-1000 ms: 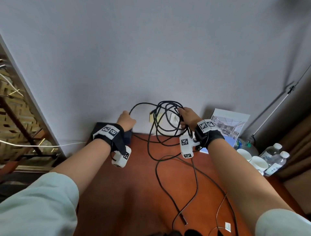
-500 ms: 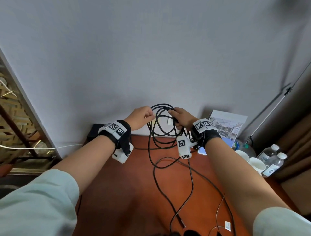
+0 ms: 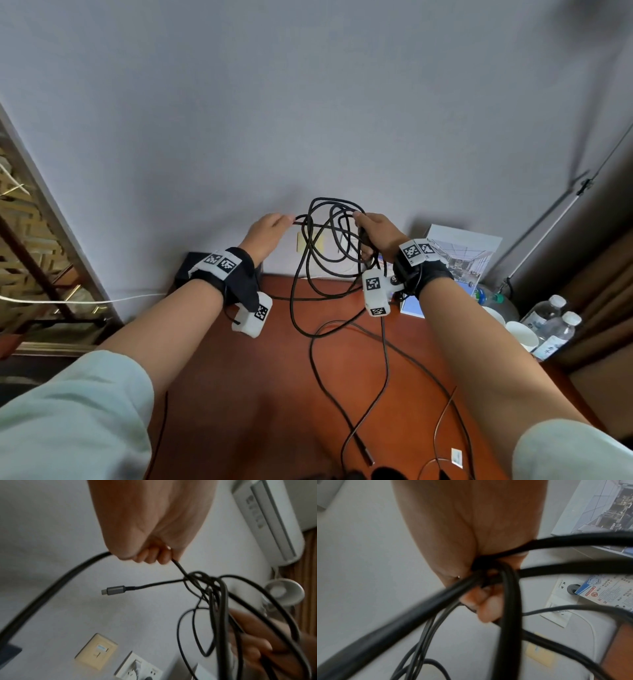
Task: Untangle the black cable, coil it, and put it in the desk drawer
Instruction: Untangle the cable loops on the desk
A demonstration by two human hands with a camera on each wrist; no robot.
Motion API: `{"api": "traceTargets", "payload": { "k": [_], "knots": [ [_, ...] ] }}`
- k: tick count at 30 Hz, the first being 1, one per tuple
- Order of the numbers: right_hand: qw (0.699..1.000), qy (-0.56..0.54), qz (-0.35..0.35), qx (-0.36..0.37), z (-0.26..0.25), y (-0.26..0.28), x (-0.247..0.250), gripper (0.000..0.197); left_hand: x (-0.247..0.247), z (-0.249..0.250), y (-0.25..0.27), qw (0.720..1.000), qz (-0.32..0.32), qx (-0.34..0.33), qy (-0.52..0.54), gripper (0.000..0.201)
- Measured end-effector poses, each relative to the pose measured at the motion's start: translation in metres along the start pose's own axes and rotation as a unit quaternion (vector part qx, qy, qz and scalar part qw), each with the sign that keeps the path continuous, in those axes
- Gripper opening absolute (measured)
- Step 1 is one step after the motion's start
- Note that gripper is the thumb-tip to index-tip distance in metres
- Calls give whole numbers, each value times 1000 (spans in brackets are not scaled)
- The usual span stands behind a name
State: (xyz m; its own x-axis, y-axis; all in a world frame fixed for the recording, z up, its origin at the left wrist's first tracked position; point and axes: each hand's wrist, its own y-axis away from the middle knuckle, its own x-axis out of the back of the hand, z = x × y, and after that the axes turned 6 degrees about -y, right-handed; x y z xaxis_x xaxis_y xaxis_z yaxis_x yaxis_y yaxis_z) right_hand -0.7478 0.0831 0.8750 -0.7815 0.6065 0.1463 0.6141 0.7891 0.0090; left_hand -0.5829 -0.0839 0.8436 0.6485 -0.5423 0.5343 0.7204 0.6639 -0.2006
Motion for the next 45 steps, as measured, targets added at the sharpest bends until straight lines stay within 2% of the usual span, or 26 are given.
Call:
{"api": "traceTargets", "payload": {
  "k": [2, 4, 6, 7, 8, 9, 11, 12, 14, 16, 18, 21, 22, 24, 27, 31, 34, 38, 39, 41, 43, 45],
  "knots": [
    [999, -9, 34, -4, 2, 0, 7, 35, 13, -16, -9, 990, 105, 68, 57, 31],
    [997, -31, 70, -21, 6, 0, 15, 34, 34, -38, -17, 963, 208, 154, 79, 41],
    [993, -44, 104, -36, 11, -2, 22, 33, 53, -60, -18, 930, 262, 254, 45, 45],
    [992, -43, 115, -39, 13, -2, 24, 32, 59, -69, -17, 919, 263, 293, 13, 46],
    [991, -35, 119, -41, 14, -2, 25, 31, 61, -73, -15, 919, 238, 313, -19, 45],
    [992, -25, 114, -39, 14, -1, 24, 30, 57, -74, -15, 931, 193, 309, -38, 42],
    [996, -11, 84, -28, 12, 0, 18, 33, 40, -66, -10, 966, 53, 252, -26, 35],
    [998, -9, 67, -19, 9, 1, 13, 34, 28, -58, -7, 974, -18, 226, -11, 31],
    [999, -17, 32, -8, 3, 2, 3, 35, 10, -42, -1, 976, -91, 200, -2, 30],
    [1000, -14, 4, -3, -3, 4, -2, 35, -2, -32, -2, 980, -81, 172, -51, 38],
    [1000, 2, -22, 5, -7, 5, -2, 34, -4, -30, -5, 976, -76, 138, -147, 58],
    [997, 27, -66, 12, -11, 9, 2, 33, -3, -28, -6, 970, -112, 86, -200, 88],
    [996, 32, -77, 14, -13, 11, 3, 33, -3, -26, -5, 972, -130, 72, -180, 87],
    [996, 32, -86, 19, -14, 15, 3, 33, -4, -21, -2, 980, -163, 56, -95, 72],
    [995, 43, -85, 26, -13, 19, 1, 34, -9, -9, 6, 983, -170, 38, 63, 51],
    [996, 54, -53, 41, -10, 19, -2, 29, -11, 6, 13, 986, -102, -33, 124, 41],
    [998, 54, -16, 42, -7, 18, -4, 31, -4, 17, 15, 985, -83, -82, 127, 23],
    [998, 18, 43, 45, -2, 14, -4, 31, 13, 19, 17, 990, -44, -135, 19, 7],
    [996, 7, 76, 39, 0, 12, -1, 30, 20, 15, 16, 991, -14, -131, -18, 12],
    [989, -16, 146, 24, 4, 11, 8, 29, 34, 4, 13, 991, 85, -82, -60, 25],
    [981, -18, 191, 19, 8, 9, 17, 31, 44, -11, 13, 979, 194, -2, -67, 29],
    [977, -21, 211, 19, 11, 8, 20, 32, 49, -24, 13, 961, 254, 95, -53, 32]
  ]
}}
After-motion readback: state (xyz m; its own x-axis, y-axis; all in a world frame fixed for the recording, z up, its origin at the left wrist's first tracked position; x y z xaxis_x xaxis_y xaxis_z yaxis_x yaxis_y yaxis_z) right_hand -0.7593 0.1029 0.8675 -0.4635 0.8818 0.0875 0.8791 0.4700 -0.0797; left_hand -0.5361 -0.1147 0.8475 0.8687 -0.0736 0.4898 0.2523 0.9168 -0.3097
